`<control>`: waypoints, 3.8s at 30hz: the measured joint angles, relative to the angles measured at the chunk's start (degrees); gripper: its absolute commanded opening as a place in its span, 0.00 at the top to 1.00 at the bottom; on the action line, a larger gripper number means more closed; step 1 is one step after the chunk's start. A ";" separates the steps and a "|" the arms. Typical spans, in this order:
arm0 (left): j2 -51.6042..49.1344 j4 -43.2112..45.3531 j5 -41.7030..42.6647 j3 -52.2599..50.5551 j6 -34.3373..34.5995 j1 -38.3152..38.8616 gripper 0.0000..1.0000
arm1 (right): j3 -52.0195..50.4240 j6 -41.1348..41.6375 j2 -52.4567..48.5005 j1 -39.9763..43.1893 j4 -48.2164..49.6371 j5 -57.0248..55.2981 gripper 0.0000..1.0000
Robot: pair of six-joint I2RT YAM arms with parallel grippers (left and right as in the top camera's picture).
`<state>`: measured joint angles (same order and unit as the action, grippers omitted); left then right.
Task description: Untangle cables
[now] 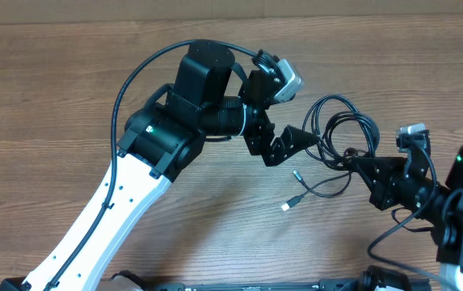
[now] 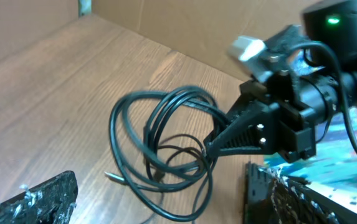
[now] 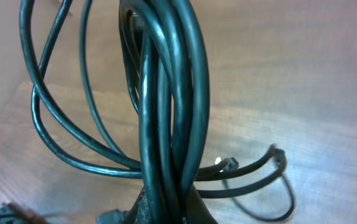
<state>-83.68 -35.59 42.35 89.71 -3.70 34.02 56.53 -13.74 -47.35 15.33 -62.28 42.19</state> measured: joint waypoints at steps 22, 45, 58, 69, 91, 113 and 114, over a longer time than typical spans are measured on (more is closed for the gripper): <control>0.00 -10.12 -6.47 0.00 -23.74 4.70 0.00 | 0.00 0.02 -11.54 -16.09 -1.77 -2.19 0.96; -2.60 -21.00 -20.72 0.00 -7.98 5.03 0.00 | 0.00 0.55 -11.54 -22.12 4.17 -4.11 0.96; -2.60 -20.65 -18.53 0.00 -6.25 9.27 0.01 | 0.00 2.97 -11.54 -22.12 5.64 -3.15 0.96; -2.64 -21.99 -27.34 0.00 -2.60 9.31 0.01 | 0.00 3.02 -11.54 -22.12 5.62 -0.81 0.96; -2.64 -21.22 -28.50 0.00 -0.61 9.31 0.01 | 0.00 1.27 -11.54 -22.12 7.26 10.03 0.96; -2.71 -20.94 -30.64 0.00 0.61 9.03 0.60 | 0.00 -0.11 -11.52 -22.12 7.04 12.90 0.96; -2.71 -20.94 -30.67 0.00 0.66 9.03 0.64 | 0.00 -0.48 -11.52 -22.12 7.02 13.42 0.96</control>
<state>-86.39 -56.53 11.68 89.71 -3.05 43.05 56.53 -14.22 -58.87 -6.79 -55.27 55.61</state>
